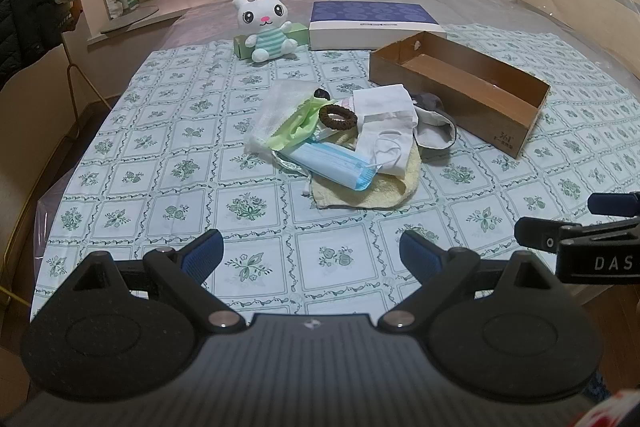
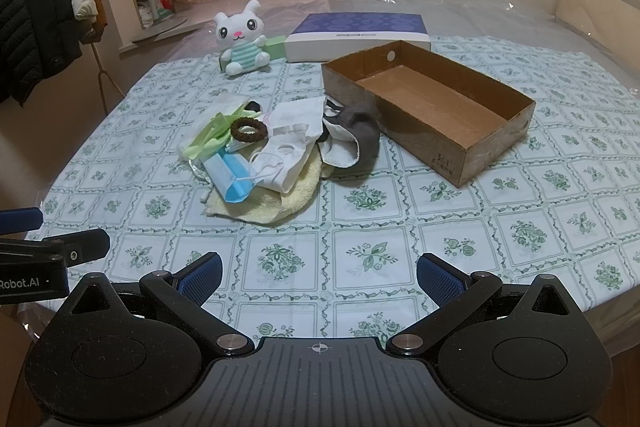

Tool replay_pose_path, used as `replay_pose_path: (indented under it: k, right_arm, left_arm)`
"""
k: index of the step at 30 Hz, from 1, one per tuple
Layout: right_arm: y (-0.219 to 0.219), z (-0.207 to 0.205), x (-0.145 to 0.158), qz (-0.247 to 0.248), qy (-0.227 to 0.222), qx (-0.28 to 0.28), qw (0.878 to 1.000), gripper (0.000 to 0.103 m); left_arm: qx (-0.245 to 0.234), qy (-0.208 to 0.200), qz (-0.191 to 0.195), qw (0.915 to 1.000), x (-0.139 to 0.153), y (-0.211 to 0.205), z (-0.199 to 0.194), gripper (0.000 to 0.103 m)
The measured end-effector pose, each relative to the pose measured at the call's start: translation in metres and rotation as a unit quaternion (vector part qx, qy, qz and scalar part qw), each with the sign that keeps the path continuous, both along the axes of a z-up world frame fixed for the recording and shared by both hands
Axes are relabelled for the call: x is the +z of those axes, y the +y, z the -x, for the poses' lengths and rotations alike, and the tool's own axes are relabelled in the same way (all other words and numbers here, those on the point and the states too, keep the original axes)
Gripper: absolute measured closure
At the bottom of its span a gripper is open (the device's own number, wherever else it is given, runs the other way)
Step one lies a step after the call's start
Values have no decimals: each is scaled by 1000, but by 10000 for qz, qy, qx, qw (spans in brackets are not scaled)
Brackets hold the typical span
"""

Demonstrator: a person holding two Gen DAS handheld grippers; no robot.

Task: Organize soft objects

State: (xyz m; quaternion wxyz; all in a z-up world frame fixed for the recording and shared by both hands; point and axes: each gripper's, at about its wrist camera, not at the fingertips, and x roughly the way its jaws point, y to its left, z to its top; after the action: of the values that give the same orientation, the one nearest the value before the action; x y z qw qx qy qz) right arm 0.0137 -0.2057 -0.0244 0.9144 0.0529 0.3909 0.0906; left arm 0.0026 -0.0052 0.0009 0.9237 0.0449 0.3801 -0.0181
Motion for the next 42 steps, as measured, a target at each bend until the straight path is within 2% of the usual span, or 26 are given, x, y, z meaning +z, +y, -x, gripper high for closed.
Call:
replay_pose_path:
  k: [14, 18, 24, 31, 35, 42]
  right_arm:
    - [1, -4, -5, -46, 11, 12, 10000, 0]
    - [-3, -8, -10, -206, -69, -9, 9998, 0]
    - [-9, -14, -14, -431, -309, 50, 9986, 0]
    - [-14, -31, -23, -650, -371, 173, 9970, 1]
    - [-13, -44, -27, -622, -407, 182, 9971, 9]
    - [-10, -73, -32, -558, -526, 241, 9968, 22]
  left_arm:
    - [1, 3, 11, 10000, -10, 8, -9, 9]
    - [-46, -29, 113, 9999, -11, 11, -13, 9]
    - [-53, 16, -67, 10000, -19, 8, -26, 9]
    - [-146, -63, -38, 9999, -22, 7, -43, 8]
    - [-253, -55, -75, 9996, -26, 5, -56, 14]
    - [-352, 8, -148, 9993, -37, 2, -85, 18]
